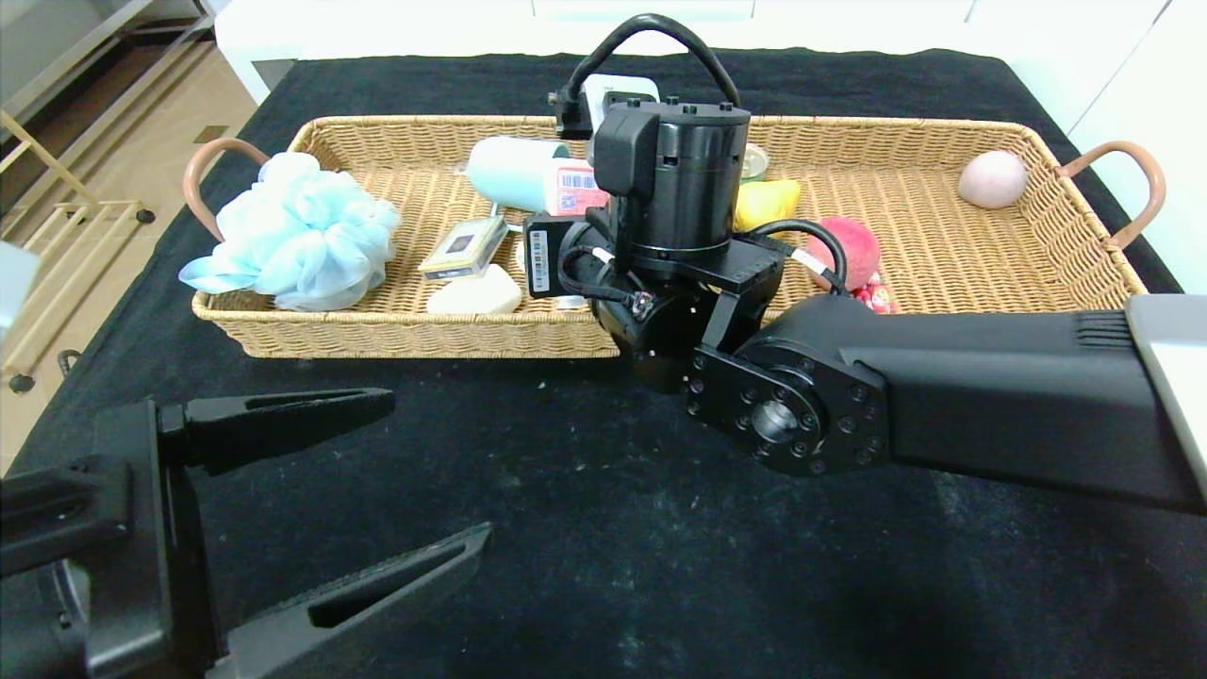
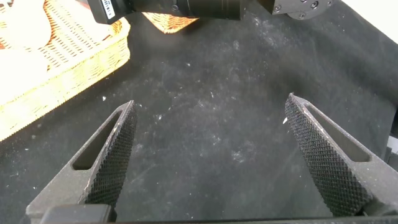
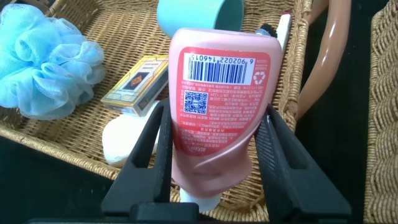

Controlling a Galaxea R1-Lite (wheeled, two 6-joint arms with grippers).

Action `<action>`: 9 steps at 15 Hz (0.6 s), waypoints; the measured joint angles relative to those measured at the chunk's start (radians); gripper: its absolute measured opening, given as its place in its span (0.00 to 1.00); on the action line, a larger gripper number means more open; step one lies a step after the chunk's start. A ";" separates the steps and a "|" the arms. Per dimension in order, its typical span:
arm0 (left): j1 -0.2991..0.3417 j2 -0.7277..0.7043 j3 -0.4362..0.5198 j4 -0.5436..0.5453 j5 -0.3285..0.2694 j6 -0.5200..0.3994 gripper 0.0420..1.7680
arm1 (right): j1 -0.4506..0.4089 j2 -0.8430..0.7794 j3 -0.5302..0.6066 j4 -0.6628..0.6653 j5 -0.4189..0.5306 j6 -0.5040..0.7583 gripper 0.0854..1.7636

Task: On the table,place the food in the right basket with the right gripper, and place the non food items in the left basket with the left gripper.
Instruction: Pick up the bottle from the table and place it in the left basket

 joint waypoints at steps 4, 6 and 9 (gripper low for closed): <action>-0.001 0.000 0.000 0.000 0.001 0.000 0.97 | -0.001 0.002 0.000 0.003 -0.001 -0.004 0.64; -0.001 0.000 0.000 -0.001 0.001 0.000 0.97 | -0.006 0.002 0.000 0.005 -0.001 -0.004 0.72; -0.001 0.000 0.000 0.000 0.003 0.000 0.97 | -0.008 0.002 0.001 0.005 -0.001 -0.004 0.79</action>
